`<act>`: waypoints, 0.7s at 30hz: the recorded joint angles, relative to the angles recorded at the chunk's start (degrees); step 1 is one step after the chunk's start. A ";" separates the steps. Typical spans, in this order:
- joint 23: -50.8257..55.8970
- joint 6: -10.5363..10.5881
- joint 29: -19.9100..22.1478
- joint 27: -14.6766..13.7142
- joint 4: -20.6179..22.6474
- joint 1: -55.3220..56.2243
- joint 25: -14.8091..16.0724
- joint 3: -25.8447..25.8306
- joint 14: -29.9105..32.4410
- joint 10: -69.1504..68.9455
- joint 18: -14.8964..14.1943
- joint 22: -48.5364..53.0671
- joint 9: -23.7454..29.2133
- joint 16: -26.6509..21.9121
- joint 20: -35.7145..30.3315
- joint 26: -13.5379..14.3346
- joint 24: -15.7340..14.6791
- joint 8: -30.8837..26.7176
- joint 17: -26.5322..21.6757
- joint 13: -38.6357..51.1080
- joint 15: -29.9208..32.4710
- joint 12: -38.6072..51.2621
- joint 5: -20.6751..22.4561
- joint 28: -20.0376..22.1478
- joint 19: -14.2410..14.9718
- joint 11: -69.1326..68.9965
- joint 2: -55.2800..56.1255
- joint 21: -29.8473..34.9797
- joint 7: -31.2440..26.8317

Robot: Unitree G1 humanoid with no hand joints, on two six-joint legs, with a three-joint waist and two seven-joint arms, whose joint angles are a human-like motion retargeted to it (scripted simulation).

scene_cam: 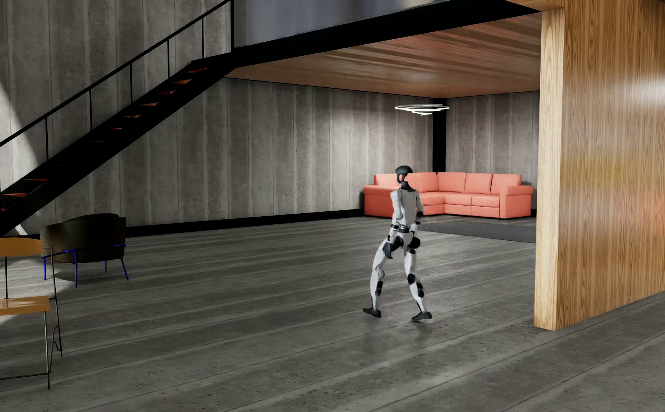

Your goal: Head to the sofa

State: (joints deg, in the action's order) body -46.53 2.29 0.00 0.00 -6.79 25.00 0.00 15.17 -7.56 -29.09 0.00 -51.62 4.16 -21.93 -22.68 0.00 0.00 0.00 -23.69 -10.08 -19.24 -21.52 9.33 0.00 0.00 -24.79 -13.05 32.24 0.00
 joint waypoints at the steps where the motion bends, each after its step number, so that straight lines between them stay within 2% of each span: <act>1: -0.24 -1.19 0.00 0.00 -1.60 1.96 0.00 1.82 0.19 -1.70 0.00 -0.40 -0.94 -0.24 0.09 0.00 0.00 0.00 -0.42 1.49 -1.49 -1.11 -0.09 0.00 0.00 -1.46 -1.39 0.83 0.00; 2: 1.31 -2.46 0.00 0.00 -0.98 2.16 0.00 3.94 3.42 -6.86 0.00 -1.12 -0.43 -0.88 -0.42 0.00 0.00 0.00 -0.02 0.56 -0.81 -1.69 -0.93 0.00 0.00 -5.06 -4.07 -0.77 0.00; 3: 3.04 -4.40 0.00 0.00 0.49 3.84 0.00 4.87 5.35 -13.47 0.00 -2.01 -0.76 -0.33 2.14 0.00 0.00 0.00 0.28 0.63 6.68 -2.26 -2.37 0.00 0.00 -13.12 -2.68 -4.96 0.00; 4: 0.09 -6.15 0.00 0.00 1.06 1.51 0.00 5.02 3.42 -17.39 0.00 -4.52 -0.18 -0.56 0.00 0.00 0.00 0.00 1.94 0.13 19.54 -1.35 -3.22 0.00 0.00 -25.17 0.36 -1.60 0.00; 5: -0.57 -6.25 0.00 0.00 1.18 -0.67 0.00 2.79 0.54 -19.32 0.00 -6.02 0.29 -0.03 -0.35 0.00 0.00 0.00 2.39 0.24 28.33 -0.51 -3.56 0.00 0.00 -36.85 5.57 -0.26 0.00; 6: -1.16 -6.40 0.00 0.00 1.12 -4.30 0.00 0.19 -1.39 -18.76 0.00 -6.61 0.77 0.75 -0.68 0.00 0.00 0.00 2.89 0.49 31.61 0.20 -4.70 0.00 0.00 -44.07 11.47 2.21 0.00; 7: -1.48 -4.96 0.00 0.00 -0.55 -9.33 0.00 -2.37 -2.13 -16.53 0.00 -5.99 1.18 1.57 -1.06 0.00 0.00 0.00 3.31 -0.17 31.96 0.49 -4.11 0.00 0.00 -45.97 17.21 3.59 0.00; 8: -5.07 -4.49 0.00 0.00 -1.21 -14.61 0.00 -5.06 -3.27 -13.46 0.00 -4.65 1.33 1.89 -1.43 0.00 0.00 0.00 4.92 -0.32 31.63 0.72 -4.49 0.00 0.00 -44.10 23.82 3.25 0.00; 9: -3.30 -2.79 0.00 0.00 -2.36 -19.75 0.00 -8.59 -5.54 -10.12 0.00 -1.28 1.17 1.72 -2.67 0.00 0.00 0.00 4.60 -2.40 33.42 0.31 -3.70 0.00 0.00 -37.23 29.29 3.16 0.00; 11: -4.92 -0.99 0.00 0.00 -3.48 -29.65 0.00 -15.41 -9.19 -5.09 0.00 4.21 0.81 1.05 -2.64 0.00 0.00 0.00 4.23 -5.28 34.91 0.00 -4.83 0.00 0.00 -23.19 38.45 5.23 0.00; 12: -4.90 -1.02 0.00 0.00 -3.43 -33.84 0.00 -18.64 -10.80 -3.60 0.00 7.00 0.67 0.16 -2.03 0.00 0.00 0.00 3.57 -6.69 31.03 0.38 -5.68 0.00 0.00 -15.36 42.23 4.82 0.00; 13: -5.47 -1.29 0.00 0.00 -3.22 -37.30 0.00 -22.48 -12.16 -2.81 0.00 8.45 0.50 -1.13 -2.53 0.00 0.00 0.00 2.94 -7.84 23.13 1.45 -6.96 0.00 0.00 -8.28 44.74 6.18 0.00; 14: -7.01 -0.86 0.00 0.00 -3.33 -39.75 0.00 -25.79 -12.92 -2.82 0.00 9.18 0.00 -2.15 -3.05 0.00 0.00 0.00 2.73 -9.63 12.49 2.69 -9.05 0.00 0.00 -4.54 47.07 4.82 0.00; 15: -7.91 -0.16 0.00 0.00 -3.95 -42.56 0.00 -29.09 -11.86 -3.20 0.00 8.88 0.36 -2.51 -3.32 0.00 0.00 0.00 1.81 -11.33 7.11 4.06 -11.42 0.00 0.00 -3.31 47.73 5.30 0.00; 16: -9.90 0.91 0.00 0.00 -5.13 -44.91 0.00 -30.99 -8.49 -3.62 0.00 7.97 -0.14 -2.58 -3.00 0.00 0.00 0.00 1.65 -13.06 17.49 4.85 -12.43 0.00 0.00 -5.18 50.03 5.03 0.00; 17: -11.45 2.55 0.00 0.00 -6.69 -45.71 0.00 -30.60 -2.01 -5.65 0.00 7.41 -0.75 -2.17 -1.31 0.00 0.00 0.00 1.48 -13.92 32.55 4.84 -11.16 0.00 0.00 -11.15 53.78 6.77 0.00; 18: -13.68 5.46 0.00 0.00 -8.67 -43.57 0.00 -29.32 7.68 -10.98 0.00 5.81 -1.28 -1.19 -0.44 0.00 0.00 0.00 1.55 -13.54 36.62 4.52 -7.53 0.00 0.00 -16.17 55.14 9.13 0.00; 19: -14.83 5.54 0.00 0.00 -7.60 -40.59 0.00 -27.27 15.52 -19.24 0.00 3.47 -0.93 -0.67 -0.44 0.00 0.00 0.00 1.53 -12.53 33.96 3.95 -5.19 0.00 0.00 -19.14 52.81 11.02 0.00; 20: -13.85 5.87 0.00 0.00 -6.90 -34.00 0.00 -25.44 16.64 -29.86 0.00 2.14 -0.99 -0.55 -1.95 0.00 0.00 0.00 1.45 -11.86 31.76 4.12 -2.29 0.00 0.00 -20.87 50.52 9.97 0.00; 21: -13.51 6.21 0.00 0.00 -7.10 -29.82 0.00 -22.71 10.96 -39.29 0.00 1.54 0.51 -0.41 -3.16 0.00 0.00 0.00 2.22 -11.03 29.98 4.52 0.94 0.00 0.00 -19.55 44.53 7.01 0.00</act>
State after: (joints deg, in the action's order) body -60.03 8.50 0.00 0.00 -13.90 -4.82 0.00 -7.53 3.40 -68.38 0.00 -50.07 4.68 -22.34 -25.84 0.00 0.00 0.00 -21.47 -21.11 10.74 -16.99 10.27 0.00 0.00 -44.34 31.48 39.25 0.00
